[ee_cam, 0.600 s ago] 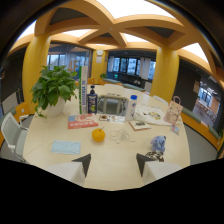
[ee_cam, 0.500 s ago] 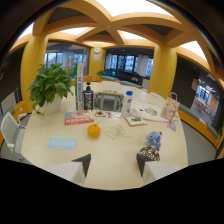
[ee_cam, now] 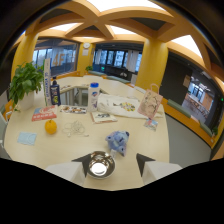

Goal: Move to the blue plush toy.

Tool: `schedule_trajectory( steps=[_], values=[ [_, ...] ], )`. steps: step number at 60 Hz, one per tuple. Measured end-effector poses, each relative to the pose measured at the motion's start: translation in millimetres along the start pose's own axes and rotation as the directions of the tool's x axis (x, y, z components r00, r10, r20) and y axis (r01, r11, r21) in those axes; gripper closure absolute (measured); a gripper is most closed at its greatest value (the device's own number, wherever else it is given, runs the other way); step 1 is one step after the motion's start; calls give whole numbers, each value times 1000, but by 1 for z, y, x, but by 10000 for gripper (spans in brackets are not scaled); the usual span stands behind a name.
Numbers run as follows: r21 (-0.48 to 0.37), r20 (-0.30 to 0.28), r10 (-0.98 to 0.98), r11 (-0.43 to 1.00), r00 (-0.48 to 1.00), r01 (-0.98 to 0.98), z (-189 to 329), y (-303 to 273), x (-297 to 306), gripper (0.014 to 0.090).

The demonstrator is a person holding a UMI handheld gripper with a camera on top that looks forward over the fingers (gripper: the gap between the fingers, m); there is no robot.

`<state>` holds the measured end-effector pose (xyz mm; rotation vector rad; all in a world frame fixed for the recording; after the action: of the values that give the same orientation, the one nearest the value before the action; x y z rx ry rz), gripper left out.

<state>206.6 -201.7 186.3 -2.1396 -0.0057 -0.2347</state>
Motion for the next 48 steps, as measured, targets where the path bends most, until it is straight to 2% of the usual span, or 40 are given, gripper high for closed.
schedule_trajectory(
  steps=[10, 23, 37, 48],
  values=[
    [-19, 28, 17, 1000, 999, -16, 80, -4, 38, 186],
    [-66, 91, 29, 998, 995, -23, 160, 2, 47, 186],
    [-96, 134, 54, 995, 990, -41, 184, 8, 47, 186],
    [-96, 143, 55, 994, 988, -42, 187, 8, 50, 187]
  ],
)
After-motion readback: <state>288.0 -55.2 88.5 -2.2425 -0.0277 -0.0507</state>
